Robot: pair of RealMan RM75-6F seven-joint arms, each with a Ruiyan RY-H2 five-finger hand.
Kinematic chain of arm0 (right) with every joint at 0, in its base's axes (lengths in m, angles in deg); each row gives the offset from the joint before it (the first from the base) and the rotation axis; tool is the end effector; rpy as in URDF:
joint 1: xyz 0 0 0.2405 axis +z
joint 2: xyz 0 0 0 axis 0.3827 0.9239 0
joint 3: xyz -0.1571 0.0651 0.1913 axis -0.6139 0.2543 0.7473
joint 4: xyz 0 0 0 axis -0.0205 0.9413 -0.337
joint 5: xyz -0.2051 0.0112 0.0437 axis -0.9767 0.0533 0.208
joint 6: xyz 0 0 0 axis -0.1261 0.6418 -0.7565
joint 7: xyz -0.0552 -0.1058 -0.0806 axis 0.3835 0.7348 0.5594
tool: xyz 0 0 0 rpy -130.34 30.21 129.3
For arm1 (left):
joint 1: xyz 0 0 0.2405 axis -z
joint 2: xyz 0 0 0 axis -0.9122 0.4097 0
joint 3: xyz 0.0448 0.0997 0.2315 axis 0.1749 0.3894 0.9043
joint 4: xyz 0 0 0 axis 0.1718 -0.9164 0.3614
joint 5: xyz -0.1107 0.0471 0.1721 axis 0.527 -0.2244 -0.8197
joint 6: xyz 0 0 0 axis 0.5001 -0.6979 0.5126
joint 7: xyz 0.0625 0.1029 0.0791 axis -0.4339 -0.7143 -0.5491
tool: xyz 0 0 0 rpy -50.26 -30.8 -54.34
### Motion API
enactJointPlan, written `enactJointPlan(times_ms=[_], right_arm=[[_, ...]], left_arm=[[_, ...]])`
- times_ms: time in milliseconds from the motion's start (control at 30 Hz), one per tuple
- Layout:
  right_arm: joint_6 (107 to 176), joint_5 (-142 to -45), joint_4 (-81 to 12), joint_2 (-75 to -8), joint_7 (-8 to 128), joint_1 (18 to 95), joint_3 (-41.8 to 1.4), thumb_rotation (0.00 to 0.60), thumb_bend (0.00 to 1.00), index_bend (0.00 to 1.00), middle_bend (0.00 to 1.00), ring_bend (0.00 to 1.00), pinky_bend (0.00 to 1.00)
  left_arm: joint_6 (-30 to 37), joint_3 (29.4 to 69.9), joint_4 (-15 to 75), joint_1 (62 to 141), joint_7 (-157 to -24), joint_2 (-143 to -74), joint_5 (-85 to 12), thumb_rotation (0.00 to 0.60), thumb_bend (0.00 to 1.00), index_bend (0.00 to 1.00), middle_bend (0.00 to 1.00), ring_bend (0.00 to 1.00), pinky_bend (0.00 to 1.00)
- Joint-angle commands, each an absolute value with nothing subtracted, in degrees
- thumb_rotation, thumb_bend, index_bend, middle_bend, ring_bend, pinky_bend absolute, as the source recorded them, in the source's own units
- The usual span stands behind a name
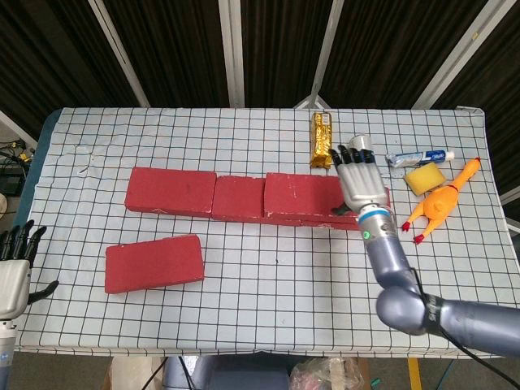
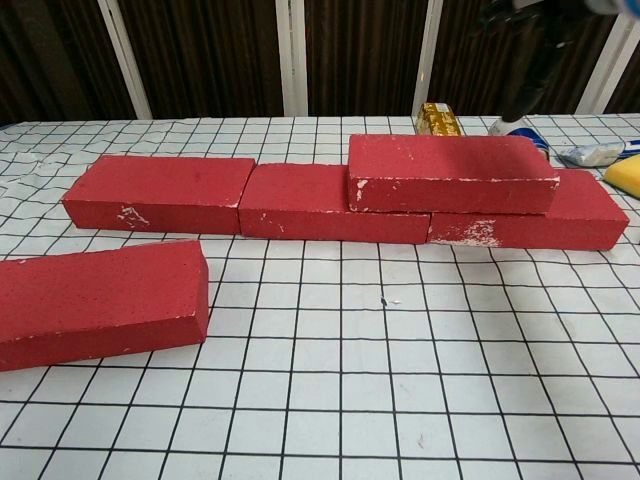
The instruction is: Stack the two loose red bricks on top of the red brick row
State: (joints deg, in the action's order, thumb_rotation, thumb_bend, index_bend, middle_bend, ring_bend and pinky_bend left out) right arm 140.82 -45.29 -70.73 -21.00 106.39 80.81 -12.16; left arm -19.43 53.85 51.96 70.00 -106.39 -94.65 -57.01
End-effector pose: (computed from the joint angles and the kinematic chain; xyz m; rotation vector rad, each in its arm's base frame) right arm -0.0885 -0.3825 0.1233 1.5890 -0.9857 0.6696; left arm -0.3045 0.1798 0.1374 -1.3427 -0.8023 -0.7595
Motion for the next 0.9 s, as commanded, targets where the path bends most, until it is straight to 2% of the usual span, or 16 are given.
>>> enactJointPlan(times_ms=[33,200,367,567,900], right_arm=[[145.3,-69.8,-80.3,-7.5,87.0,61.8,-18.5,0.6,0.16,0.0,0.0,0.0,0.0],[148.8,-88.4,-74.7,-4.8,72.0,49.1,-25.0,0.6,0.16,0.0,0.0,0.0,0.0],[151.8,-98.7,-69.0,-5.1,62.4,42.0,-28.8,0.6,0.16,0.0,0.0,0.0,0.0],[156.9,-104.3,-65.4,-8.0,57.5,36.7,-30.3,0.6,0.16,0.0,0.0,0.0,0.0],[156.9,-106.5,-62.0,-10.7,56.4,33.0,-31.5,0.6,0.16,0.0,0.0,0.0,0.0]], left_arm=[[-19.0,54.1,51.9,70.2,-105.6,-94.9,-57.4,0.6,0.0,0.12,0.0,0.0,0.05],[-19.4,53.5,52.2,70.2,-104.8,-96.4,-56.9,0.6,0.0,0.08,0.0,0.0,0.02],[-16.1,53.4,54.7,71.3,-103.2,-95.8,-55.1,0.6,0.0,0.05,0.0,0.0,0.0],[-12.0,51.7,59.6,74.0,-111.1,-95.0,-49.3,0.6,0.0,0.03,0.0,0.0,0.0],[0.3,50.3,71.1,81.5,-118.8,-90.4,-36.9,0.6,0.0,0.01,0.0,0.0,0.0]])
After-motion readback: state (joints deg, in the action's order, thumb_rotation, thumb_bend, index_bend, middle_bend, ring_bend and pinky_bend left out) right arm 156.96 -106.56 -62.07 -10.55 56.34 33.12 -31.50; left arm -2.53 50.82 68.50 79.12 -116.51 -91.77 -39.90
